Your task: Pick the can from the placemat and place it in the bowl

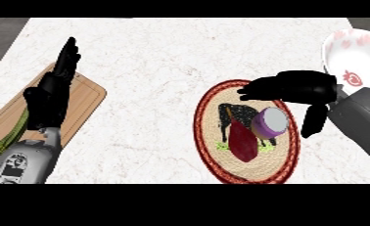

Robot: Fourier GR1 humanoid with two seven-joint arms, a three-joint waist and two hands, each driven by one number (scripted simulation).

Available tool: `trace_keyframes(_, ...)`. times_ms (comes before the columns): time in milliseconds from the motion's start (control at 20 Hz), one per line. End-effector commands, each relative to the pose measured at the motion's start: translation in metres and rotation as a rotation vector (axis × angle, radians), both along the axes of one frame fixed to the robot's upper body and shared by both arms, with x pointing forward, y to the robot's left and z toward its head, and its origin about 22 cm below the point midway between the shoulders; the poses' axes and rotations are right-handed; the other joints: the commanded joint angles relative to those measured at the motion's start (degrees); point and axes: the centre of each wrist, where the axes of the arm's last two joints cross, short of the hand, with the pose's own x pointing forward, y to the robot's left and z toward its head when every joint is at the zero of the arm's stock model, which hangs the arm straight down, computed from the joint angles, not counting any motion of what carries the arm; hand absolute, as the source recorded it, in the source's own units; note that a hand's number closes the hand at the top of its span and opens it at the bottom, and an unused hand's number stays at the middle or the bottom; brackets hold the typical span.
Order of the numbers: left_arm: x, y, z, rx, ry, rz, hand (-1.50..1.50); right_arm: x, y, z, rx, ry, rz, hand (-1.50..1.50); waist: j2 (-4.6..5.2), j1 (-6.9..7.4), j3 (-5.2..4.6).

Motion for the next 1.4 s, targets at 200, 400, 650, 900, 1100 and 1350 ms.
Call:
trace_keyframes(200,0.002,0.024,0.002,0.015,0.0,0.01,0.0,0.017,0.018,-0.02,-0.016,0.105,0.07,-1.5,-0.08,-0.37,-0.05)
trace_keyframes(400,-0.002,0.014,0.002,-0.003,0.003,0.019,0.0,0.008,0.037,-0.035,-0.002,0.109,0.089,-1.5,-0.25,-0.66,-0.05)
trace_keyframes(650,-0.013,0.007,0.002,0.004,-0.006,-0.002,0.0,0.006,0.029,-0.073,-0.044,0.129,0.079,-1.5,-0.19,-0.12,-0.01)
trace_keyframes(900,-0.009,0.011,-0.009,0.003,0.001,0.007,0.0,0.0,0.031,-0.088,0.001,0.011,0.186,1.5,-0.12,-0.35,0.0)
trace_keyframes(1100,-0.01,0.031,-0.006,0.0,0.017,0.022,0.0,0.009,0.03,-0.077,0.044,0.02,0.186,1.5,-0.2,-0.45,-0.04)
trace_keyframes(1350,-0.01,0.004,0.001,0.007,0.013,0.013,0.0,0.009,0.027,-0.077,0.074,0.037,0.194,1.5,-0.26,-0.5,-0.01)
